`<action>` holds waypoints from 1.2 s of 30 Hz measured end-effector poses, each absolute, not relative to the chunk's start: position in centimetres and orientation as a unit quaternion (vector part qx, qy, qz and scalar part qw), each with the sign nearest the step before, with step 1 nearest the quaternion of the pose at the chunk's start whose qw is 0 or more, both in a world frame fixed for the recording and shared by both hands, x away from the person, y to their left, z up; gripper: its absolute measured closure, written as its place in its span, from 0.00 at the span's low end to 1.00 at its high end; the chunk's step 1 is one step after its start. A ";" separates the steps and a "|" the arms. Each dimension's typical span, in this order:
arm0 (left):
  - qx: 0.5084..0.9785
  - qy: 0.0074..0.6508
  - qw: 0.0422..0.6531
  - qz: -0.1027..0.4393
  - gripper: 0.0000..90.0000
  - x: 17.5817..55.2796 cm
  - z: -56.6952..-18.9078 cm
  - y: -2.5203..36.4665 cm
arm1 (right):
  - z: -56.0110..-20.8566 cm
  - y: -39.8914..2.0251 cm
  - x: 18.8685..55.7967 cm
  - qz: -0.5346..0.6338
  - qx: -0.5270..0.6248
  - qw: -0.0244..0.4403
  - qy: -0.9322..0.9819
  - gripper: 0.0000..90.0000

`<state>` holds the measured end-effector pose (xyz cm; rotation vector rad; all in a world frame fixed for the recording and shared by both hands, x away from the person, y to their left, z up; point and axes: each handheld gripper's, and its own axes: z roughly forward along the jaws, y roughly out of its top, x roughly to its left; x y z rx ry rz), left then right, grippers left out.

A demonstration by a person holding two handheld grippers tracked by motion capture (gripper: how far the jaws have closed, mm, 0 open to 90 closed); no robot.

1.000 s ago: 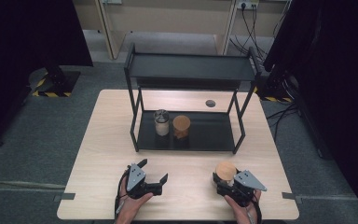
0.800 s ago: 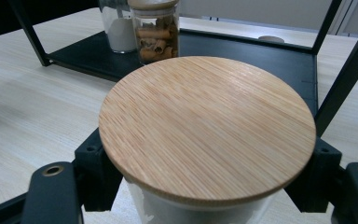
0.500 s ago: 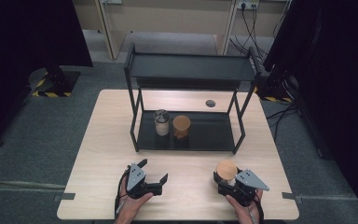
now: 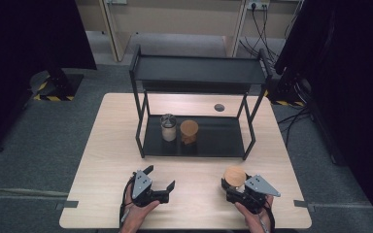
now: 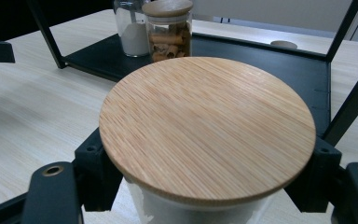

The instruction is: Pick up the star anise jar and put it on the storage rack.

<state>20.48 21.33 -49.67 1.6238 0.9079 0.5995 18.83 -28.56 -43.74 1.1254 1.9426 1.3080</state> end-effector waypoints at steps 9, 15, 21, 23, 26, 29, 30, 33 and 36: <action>0.689 0.385 0.559 0.255 0.02 20.5 -49.7 21.3 | -43.4 -28.7 19.1 0.486 0.414 0.267 0.722 0.29; 0.689 0.385 0.559 0.255 0.02 20.5 -49.7 21.3 | -43.3 -28.6 19.5 0.485 0.412 0.264 0.725 0.29; 0.689 0.385 0.559 0.254 0.02 20.5 -49.7 21.3 | -43.1 -28.4 19.8 0.485 0.407 0.265 0.727 0.29; 0.689 0.385 0.559 0.254 0.02 20.5 -49.7 21.3 | -43.0 -28.3 20.0 0.485 0.406 0.263 0.728 0.29; 0.689 0.385 0.559 0.254 0.02 20.5 -49.7 21.3 | -43.0 -28.3 20.3 0.485 0.406 0.260 0.730 0.29; 0.689 0.386 0.559 0.254 0.02 20.5 -49.7 21.3 | -43.0 -28.2 20.5 0.485 0.406 0.257 0.731 0.29; 0.689 0.386 0.559 0.254 0.02 20.5 -49.7 21.3 | -43.0 -28.2 20.5 0.485 0.407 0.255 0.731 0.29; 0.689 0.385 0.559 0.255 0.02 20.5 -49.7 21.3 | -42.9 -28.2 20.7 0.485 0.407 0.254 0.731 0.29; 0.689 0.386 0.559 0.254 0.02 20.5 -49.6 21.3 | -42.9 -28.1 20.8 0.485 0.405 0.254 0.732 0.29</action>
